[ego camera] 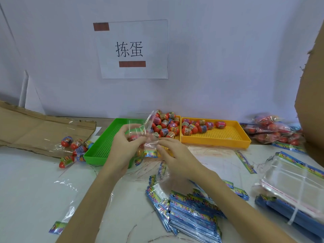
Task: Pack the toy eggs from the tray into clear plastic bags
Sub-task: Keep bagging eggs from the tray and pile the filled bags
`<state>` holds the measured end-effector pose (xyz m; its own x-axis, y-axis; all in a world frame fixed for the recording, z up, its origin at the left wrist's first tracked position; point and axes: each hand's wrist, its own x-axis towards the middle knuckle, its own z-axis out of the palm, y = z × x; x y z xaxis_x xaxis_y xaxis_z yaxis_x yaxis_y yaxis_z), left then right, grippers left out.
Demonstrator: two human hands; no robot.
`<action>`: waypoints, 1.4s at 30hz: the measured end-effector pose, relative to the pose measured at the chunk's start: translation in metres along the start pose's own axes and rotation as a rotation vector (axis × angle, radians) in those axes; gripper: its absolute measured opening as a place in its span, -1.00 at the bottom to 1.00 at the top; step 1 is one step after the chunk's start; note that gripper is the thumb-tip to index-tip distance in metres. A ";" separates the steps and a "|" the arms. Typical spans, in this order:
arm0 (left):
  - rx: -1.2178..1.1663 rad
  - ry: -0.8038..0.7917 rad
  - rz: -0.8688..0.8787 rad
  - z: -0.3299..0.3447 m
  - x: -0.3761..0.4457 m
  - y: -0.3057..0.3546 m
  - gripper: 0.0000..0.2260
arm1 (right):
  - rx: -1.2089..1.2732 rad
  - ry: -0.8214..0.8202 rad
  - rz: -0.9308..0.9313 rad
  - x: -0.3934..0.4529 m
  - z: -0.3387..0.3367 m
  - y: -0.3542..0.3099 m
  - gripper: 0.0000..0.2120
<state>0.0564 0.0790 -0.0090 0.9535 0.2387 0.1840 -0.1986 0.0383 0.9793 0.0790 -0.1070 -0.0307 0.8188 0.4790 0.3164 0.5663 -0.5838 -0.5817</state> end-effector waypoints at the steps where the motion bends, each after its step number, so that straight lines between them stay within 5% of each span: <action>1: -0.020 -0.002 -0.014 -0.001 0.000 0.001 -0.65 | -0.076 -0.041 -0.013 0.005 0.002 0.001 -0.64; 6: -0.003 0.062 -0.027 -0.003 0.000 0.002 -0.62 | -0.076 -0.073 -0.033 0.013 -0.001 0.004 -0.63; 17: 0.029 -0.173 -0.072 0.002 -0.006 0.005 -0.62 | 0.382 0.438 0.081 0.000 -0.027 0.011 -0.82; 23: 0.108 -0.233 -0.005 0.013 -0.012 0.004 -0.69 | 0.587 0.493 0.104 -0.009 -0.049 -0.001 -0.78; 34: 0.258 -0.400 0.170 0.020 -0.017 0.001 -0.61 | -0.128 0.504 -0.225 -0.015 -0.061 -0.012 -0.74; 42: 0.264 -0.405 0.182 0.021 -0.020 0.004 -0.64 | -0.087 0.276 -0.282 -0.015 -0.060 -0.012 -0.67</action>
<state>0.0416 0.0539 -0.0073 0.9303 -0.1785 0.3204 -0.3558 -0.2273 0.9065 0.0652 -0.1468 0.0167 0.6176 0.4410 0.6512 0.7687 -0.5133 -0.3816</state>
